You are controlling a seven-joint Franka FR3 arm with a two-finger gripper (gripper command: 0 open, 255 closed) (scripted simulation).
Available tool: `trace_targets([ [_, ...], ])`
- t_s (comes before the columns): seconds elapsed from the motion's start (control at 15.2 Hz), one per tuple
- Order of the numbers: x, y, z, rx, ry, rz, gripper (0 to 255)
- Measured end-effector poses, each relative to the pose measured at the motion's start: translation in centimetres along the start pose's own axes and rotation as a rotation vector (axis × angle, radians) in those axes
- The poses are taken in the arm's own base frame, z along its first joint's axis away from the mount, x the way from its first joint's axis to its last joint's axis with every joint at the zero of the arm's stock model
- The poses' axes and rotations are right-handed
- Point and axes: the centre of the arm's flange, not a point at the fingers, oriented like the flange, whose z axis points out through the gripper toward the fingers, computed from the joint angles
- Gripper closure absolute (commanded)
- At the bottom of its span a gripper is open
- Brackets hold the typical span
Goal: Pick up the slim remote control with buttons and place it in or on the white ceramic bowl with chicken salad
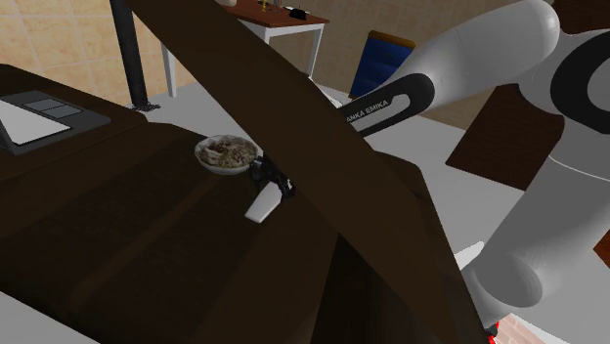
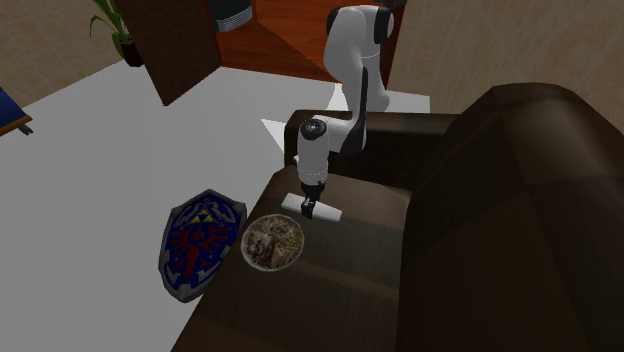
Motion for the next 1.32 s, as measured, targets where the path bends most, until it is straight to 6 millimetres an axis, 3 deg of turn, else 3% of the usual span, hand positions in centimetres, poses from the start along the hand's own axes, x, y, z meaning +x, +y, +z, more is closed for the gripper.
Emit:
trace_targets([
  [0.26, 0.0, 0.1, -0.6, 0.000, 0.000, 0.000, 255],
  [1.32, 0.1, 0.0, -9.0, 0.000, 0.000, 0.000, 255],
])
